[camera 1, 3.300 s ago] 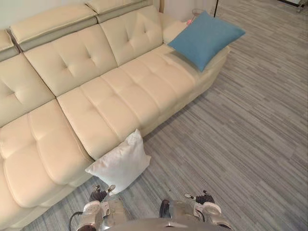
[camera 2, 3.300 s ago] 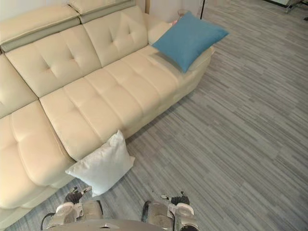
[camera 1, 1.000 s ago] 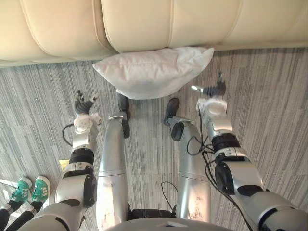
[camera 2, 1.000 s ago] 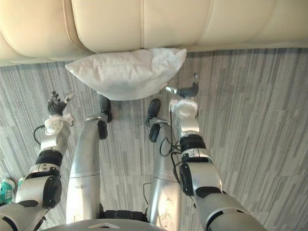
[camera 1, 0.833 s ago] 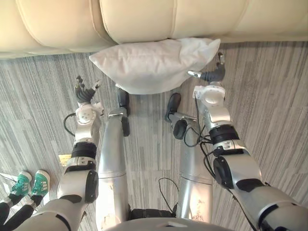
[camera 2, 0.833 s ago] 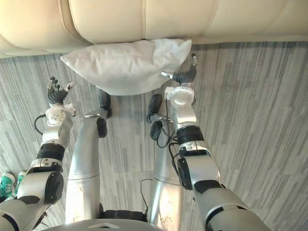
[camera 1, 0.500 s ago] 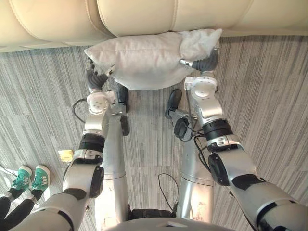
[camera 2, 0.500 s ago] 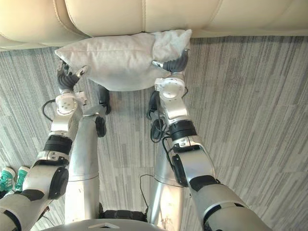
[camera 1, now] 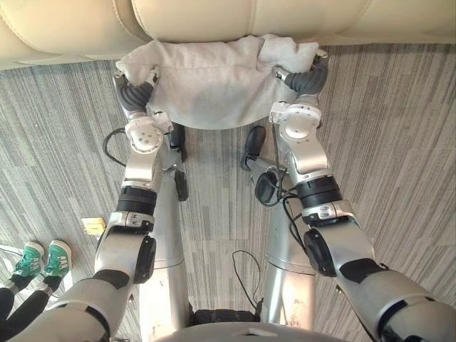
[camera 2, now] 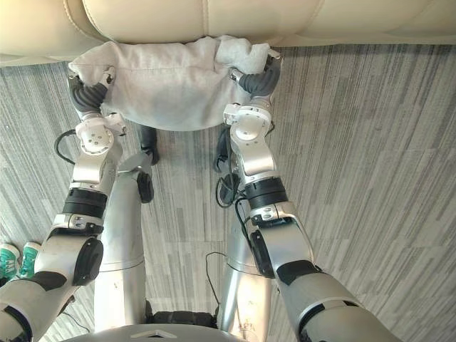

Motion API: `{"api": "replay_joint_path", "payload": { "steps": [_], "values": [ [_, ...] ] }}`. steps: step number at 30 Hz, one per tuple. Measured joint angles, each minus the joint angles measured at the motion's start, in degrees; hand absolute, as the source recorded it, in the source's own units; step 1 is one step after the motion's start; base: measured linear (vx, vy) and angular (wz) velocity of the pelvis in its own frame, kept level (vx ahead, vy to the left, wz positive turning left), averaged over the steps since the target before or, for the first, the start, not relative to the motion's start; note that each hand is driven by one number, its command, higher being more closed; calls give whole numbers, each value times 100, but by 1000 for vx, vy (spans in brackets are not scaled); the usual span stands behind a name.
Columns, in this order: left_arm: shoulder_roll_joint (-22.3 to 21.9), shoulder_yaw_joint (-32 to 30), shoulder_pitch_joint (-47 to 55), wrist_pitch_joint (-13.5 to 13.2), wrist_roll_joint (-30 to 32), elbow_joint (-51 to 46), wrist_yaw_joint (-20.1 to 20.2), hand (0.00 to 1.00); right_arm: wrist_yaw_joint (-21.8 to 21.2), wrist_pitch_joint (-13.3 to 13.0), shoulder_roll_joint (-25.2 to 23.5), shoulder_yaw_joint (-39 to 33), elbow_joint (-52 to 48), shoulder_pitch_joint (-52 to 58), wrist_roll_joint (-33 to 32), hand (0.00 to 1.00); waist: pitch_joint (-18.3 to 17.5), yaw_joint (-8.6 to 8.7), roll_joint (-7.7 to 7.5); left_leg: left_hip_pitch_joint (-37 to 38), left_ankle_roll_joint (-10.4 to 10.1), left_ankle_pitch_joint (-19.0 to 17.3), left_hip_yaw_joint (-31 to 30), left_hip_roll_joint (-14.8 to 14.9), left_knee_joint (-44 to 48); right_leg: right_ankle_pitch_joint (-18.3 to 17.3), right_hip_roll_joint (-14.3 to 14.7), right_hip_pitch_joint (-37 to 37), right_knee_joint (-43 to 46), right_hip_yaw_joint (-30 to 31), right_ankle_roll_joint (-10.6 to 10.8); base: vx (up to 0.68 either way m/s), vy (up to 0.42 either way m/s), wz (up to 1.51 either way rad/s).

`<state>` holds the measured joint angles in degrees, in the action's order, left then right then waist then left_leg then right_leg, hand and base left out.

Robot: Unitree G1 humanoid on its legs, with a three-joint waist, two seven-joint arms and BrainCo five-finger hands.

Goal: Pick up cushions and gather them together orderly.

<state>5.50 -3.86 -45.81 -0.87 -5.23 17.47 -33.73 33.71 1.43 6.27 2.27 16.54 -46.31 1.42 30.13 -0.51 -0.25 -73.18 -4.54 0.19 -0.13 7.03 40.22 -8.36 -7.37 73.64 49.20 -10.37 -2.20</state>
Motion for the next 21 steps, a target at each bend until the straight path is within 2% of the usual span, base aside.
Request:
{"api": "replay_joint_path", "payload": {
  "steps": [5, 6, 7, 8, 11, 14, 16, 17, 21],
  "values": [
    [-264, 287, 887, 3, 214, -958, -10, 100, -84, -137, -193, 110, -794, 1084, 7, 100, -47, 20, -16, 1108, -19, -56, 18, 36, -407, -28, 70, -1125, -442, -85, 52, -22, -48, -2],
    [-325, 435, 1144, -8, 235, -1074, -15, 100, -85, -168, -225, 160, -902, 1372, 19, 100, -253, 18, -20, 1265, -27, -66, 23, 30, -535, -41, 74, -1282, -529, -91, 70, -5, -34, 3],
    [-390, 558, 1461, -8, 322, -1229, -12, 100, -103, -244, -252, 236, -966, 1688, 44, 100, -676, 23, -26, 1219, -28, -66, 26, 28, -628, -48, 75, -1236, -627, -110, 67, 50, -39, 8],
    [-449, 687, 1763, -10, 342, -1496, 3, 100, -151, -270, -264, 255, -1231, 2043, 74, 100, -797, 8, -26, 1530, -30, -63, 52, 23, -781, -57, 81, -1542, -771, -122, 77, 105, -35, 6],
    [-511, 847, 2535, -19, 437, -1979, 42, 100, -358, -296, -308, 435, -1803, 2875, 76, 100, -874, -12, -28, 2547, -33, -72, 153, 20, -1050, -86, 82, -2537, -1057, -131, 141, 127, -30, 0],
    [-512, 923, 3160, -83, 434, -2394, 196, 100, -606, -378, -336, 516, -2308, 3571, 110, 100, -1023, -27, -34, 3201, -38, -139, 175, -4, -1273, -101, 104, -3221, -1348, -155, 160, 135, -1, 1],
    [-507, 962, 3583, -168, 430, -2516, 359, 100, -780, -427, -332, 608, -2577, 4047, 115, 100, -1185, -37, -33, 3663, -33, -170, 181, -8, -1467, -106, 125, -3728, -1600, -188, 181, 157, -3, 5],
    [-497, 989, 4100, -196, 428, -2715, 512, 100, -975, -490, -334, 681, -2859, 4530, 116, 100, -1356, -44, -44, 4152, -27, -242, 192, -9, -1623, -128, 147, -4256, -1835, -217, 220, 169, -5, 3],
    [-469, 1037, 4933, -271, 428, -3073, 766, 100, -1279, -562, -314, 779, -3270, 5188, 121, 100, -1808, -101, -108, 4793, -14, -292, 283, -12, -1939, -137, 177, -4879, -2196, -216, 267, 153, -3, -4]
  ]
}}
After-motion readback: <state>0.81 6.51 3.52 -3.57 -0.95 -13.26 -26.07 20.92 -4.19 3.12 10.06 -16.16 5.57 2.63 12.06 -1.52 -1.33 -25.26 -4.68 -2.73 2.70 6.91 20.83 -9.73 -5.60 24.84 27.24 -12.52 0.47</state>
